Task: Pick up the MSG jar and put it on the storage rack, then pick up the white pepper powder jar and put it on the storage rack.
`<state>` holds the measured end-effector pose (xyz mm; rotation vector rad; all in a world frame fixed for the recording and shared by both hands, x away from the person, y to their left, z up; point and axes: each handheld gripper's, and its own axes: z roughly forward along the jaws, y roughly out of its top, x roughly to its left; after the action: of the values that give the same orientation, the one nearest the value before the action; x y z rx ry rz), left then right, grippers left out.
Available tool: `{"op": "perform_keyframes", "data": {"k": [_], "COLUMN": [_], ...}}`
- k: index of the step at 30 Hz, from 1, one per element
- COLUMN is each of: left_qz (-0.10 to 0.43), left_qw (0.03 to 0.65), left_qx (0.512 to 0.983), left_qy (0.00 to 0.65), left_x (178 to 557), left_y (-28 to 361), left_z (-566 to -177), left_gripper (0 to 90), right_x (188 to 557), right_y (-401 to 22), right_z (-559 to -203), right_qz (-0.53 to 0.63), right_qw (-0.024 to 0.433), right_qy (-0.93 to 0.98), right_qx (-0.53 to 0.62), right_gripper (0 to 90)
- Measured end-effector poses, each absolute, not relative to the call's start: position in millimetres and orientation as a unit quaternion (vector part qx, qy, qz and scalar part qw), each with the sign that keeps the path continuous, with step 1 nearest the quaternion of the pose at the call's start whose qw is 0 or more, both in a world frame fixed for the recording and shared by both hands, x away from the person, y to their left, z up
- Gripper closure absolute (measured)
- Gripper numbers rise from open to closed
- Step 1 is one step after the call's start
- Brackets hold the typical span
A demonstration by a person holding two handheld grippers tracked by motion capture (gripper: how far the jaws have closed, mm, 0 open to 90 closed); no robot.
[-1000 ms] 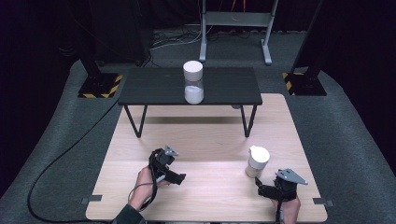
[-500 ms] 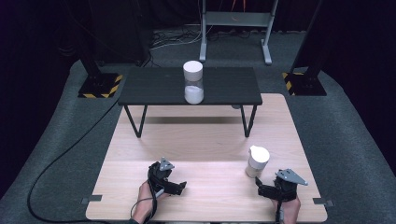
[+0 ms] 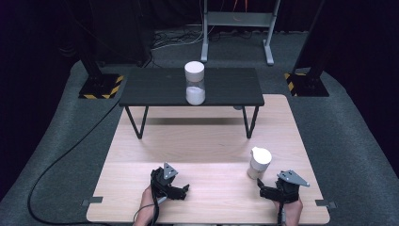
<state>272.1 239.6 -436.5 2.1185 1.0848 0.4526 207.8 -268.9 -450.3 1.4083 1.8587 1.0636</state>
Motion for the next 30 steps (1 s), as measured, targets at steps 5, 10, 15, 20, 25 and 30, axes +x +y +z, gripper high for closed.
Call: {"op": "perform_keyframes", "data": {"k": [5,10,15,20,25,30], "left_qz": [0.175,0.176,0.176,0.177,0.177,0.179], "left_qw": [0.352,0.351,0.351,0.353,0.353,0.351], "left_qx": [0.819,0.819,0.818,0.816,0.816,0.817], "left_qy": [0.419,0.419,0.42,0.422,0.422,0.42], "left_x": [272.1,271.9,271.9,271.7,271.7,271.2], "left_y": [239.7,239.4,238.9,238.5,238.3,237.9], "left_z": [-436.5,-436.4,-436.5,-437.1,-437.1,-436.8], "left_gripper": [0.2,0.2,0.2,0.2,0.2,0.4], "right_x": [208.3,207.6,208.0,209.1,209.0,211.0], "right_y": [-267.3,-264.7,-264.3,-262.6,-262.6,-257.9], "right_z": [-449.8,-449.7,-449.3,-448.4,-448.5,-446.4], "right_qz": [0.394,0.389,0.388,0.383,0.382,0.37], "right_qw": [0.287,0.292,0.291,0.292,0.293,0.295], "right_qy": [0.696,0.701,0.698,0.702,0.703,0.712], "right_qx": [0.527,0.522,0.527,0.525,0.523,0.52], "right_gripper": [0.0,0.0,0.0,0.0,0.0,0.0]}}
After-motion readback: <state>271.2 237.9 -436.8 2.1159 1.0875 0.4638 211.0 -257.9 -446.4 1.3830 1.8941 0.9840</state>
